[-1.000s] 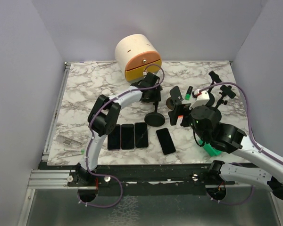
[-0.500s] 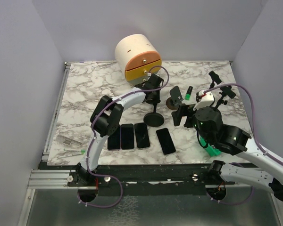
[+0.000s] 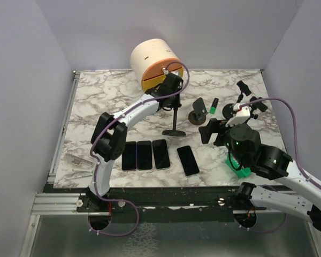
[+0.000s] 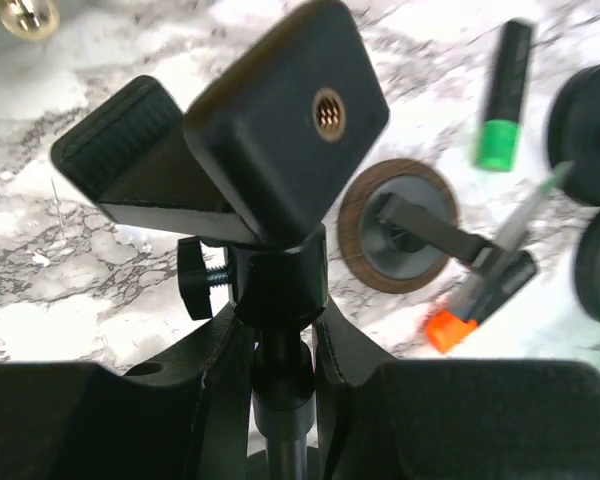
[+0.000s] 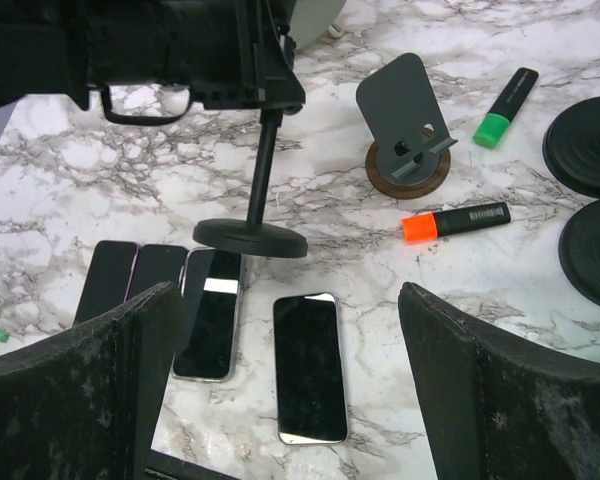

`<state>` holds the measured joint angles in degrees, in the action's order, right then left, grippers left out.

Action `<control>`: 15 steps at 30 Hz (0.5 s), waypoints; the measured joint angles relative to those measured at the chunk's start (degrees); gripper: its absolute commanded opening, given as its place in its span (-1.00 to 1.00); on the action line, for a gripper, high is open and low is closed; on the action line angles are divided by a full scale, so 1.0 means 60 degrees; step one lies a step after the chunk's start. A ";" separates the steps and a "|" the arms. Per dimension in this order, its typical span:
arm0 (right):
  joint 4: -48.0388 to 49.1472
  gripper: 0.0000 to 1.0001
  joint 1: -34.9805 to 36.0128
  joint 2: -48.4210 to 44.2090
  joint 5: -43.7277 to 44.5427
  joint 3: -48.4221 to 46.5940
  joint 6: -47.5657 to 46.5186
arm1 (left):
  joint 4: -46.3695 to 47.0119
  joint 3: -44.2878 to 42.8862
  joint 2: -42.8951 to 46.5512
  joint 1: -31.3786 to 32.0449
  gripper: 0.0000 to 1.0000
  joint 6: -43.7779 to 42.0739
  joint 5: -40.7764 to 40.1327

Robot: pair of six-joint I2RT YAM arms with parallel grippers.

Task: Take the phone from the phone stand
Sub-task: Adjust the phone stand at the center of the board.

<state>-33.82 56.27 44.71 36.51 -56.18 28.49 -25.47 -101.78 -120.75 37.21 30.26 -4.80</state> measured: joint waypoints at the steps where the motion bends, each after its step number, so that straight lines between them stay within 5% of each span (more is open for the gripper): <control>1: -0.0029 0.87 0.0000 -0.0055 0.0007 0.0000 0.0000 | 0.0029 0.0000 0.0186 0.0000 -1.00 0.0004 0.0000; 8: -0.0175 0.87 0.0000 -0.0306 0.0015 0.0004 0.0004 | 0.1188 0.0947 0.1869 0.0007 -1.00 -0.0153 -0.0004; 15: -0.0248 0.87 0.0000 -0.0750 0.0011 0.0164 -0.0004 | 0.5380 0.5176 0.4076 0.0051 -1.00 -0.1279 -0.0160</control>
<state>-35.31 56.27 40.21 36.58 -55.20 28.47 6.81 -70.72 -96.29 37.52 22.59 -5.76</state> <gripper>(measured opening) 0.935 0.254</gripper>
